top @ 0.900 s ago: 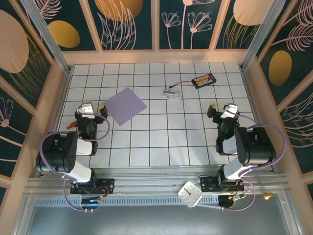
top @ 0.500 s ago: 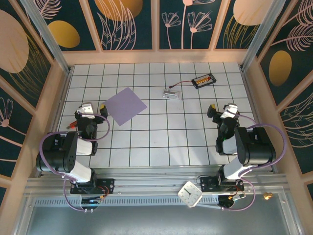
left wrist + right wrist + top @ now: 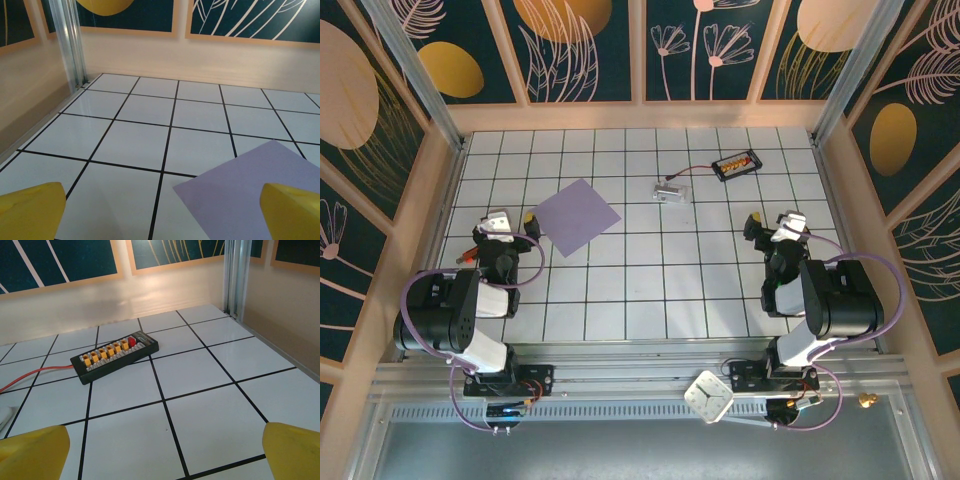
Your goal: Fold a paper plane with a square sheet of paper (pick it up from the middle)
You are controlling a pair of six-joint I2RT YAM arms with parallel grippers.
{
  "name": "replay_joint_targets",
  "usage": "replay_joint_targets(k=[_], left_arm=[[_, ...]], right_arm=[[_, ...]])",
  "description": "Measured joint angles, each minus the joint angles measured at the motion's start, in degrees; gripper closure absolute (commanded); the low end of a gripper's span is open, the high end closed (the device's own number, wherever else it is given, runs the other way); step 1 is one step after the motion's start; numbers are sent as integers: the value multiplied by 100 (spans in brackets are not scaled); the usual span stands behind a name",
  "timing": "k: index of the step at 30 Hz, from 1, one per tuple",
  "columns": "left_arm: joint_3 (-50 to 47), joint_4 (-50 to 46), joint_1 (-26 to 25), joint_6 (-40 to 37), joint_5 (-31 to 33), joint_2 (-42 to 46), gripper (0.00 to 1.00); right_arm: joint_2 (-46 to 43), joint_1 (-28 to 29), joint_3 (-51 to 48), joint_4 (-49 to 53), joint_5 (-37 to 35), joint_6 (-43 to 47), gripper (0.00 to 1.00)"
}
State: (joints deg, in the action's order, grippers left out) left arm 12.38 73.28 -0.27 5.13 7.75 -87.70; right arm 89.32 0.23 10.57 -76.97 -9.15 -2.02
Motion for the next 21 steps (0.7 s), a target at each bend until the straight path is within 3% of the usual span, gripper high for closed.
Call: replay_joint_targets(k=[10,16,21], left_arm=[[9,-376,0,42,186,348,1],[304,-1532,4,570,503,1915,1],[717,-2391,2,1685,-431,2321,8]], right_arm=[[-162,151,22,249,-188,70,1],[-1685,442,1169,2509,-658,-133,3],[-2144,439,2243,4155,-573,-852,5]])
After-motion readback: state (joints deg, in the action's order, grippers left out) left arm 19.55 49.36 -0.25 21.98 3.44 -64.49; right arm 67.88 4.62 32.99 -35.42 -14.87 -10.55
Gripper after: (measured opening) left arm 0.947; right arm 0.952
